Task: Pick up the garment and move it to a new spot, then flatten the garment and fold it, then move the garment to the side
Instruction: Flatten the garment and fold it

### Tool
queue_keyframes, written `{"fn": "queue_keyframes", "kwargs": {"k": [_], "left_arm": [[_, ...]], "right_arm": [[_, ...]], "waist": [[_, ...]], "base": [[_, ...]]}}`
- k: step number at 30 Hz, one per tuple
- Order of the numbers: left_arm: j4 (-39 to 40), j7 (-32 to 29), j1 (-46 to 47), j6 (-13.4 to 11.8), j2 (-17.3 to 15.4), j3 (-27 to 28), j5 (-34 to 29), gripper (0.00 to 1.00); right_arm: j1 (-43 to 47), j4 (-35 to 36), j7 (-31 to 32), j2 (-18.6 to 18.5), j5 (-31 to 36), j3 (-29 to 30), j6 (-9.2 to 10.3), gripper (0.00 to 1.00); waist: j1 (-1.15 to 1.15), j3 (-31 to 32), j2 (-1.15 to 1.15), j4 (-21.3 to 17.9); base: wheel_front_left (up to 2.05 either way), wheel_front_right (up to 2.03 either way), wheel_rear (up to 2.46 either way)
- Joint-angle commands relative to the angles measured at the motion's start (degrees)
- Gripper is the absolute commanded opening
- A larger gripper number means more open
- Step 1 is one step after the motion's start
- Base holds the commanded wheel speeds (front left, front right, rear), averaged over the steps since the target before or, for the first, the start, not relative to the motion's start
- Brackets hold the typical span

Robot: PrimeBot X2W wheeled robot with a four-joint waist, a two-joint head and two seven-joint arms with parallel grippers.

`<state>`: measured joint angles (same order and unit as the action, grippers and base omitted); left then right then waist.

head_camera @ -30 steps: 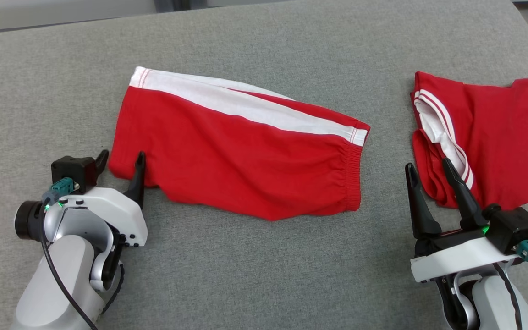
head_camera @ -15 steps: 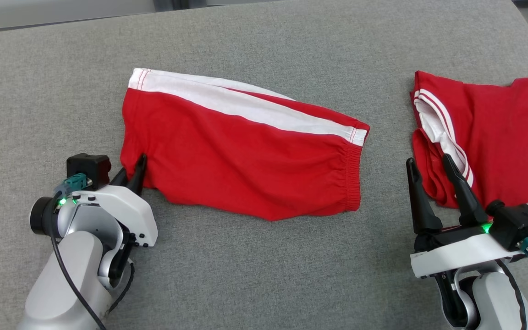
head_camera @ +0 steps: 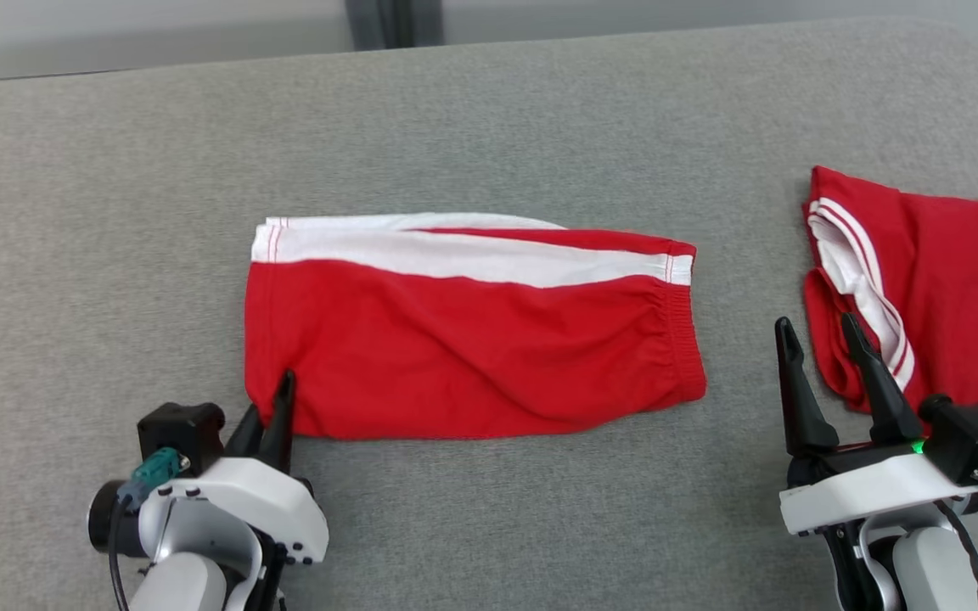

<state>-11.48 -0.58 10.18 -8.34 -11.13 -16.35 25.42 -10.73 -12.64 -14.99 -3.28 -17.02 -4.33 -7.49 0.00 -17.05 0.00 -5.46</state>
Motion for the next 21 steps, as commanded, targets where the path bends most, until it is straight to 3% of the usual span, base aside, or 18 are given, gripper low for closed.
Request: {"fn": "queue_keyframes", "kwargs": {"k": [1,8,9,10,16,21], "left_arm": [[1.50,-0.71,-1.26,-0.55,-0.09,-0.02,0.43,0.00],[3.01,-2.66,-2.82,-1.83,-0.63,0.23,0.70,0.00],[2.69,-3.03,-3.00,-1.75,-0.57,0.13,1.02,0.44],[2.60,-3.15,-3.06,-1.71,-0.57,0.15,1.30,1.00],[1.63,0.16,-2.47,-3.93,-0.91,1.77,0.07,1.00],[2.92,8.54,-0.48,-6.61,-1.18,4.47,-2.42,1.00]], "right_arm": [[0.66,-0.35,-0.31,-0.65,0.26,-0.05,-0.01,1.00],[0.10,-0.95,0.53,-1.19,0.17,-0.72,-0.01,1.00],[0.12,-1.01,0.63,-1.27,0.11,-0.76,-0.01,1.00],[0.19,-1.03,0.68,-1.29,0.04,-0.78,-0.01,1.00],[0.37,-1.07,0.79,-1.54,0.66,-0.72,-0.01,1.00],[-0.24,-0.48,0.68,-1.80,2.61,-0.21,-0.01,1.00]], "waist": [[0.00,0.99,0.00,1.32],[0.00,2.32,0.00,1.85],[0.00,2.61,0.00,1.83],[0.00,2.78,0.00,1.79],[0.00,3.82,0.00,1.34],[0.00,4.62,0.00,1.43]], "base": [[0.00,0.00,0.00],[0.00,0.00,0.00],[0.00,0.00,0.00],[0.00,0.00,0.00],[0.00,0.00,0.00],[0.00,0.00,0.00]]}}
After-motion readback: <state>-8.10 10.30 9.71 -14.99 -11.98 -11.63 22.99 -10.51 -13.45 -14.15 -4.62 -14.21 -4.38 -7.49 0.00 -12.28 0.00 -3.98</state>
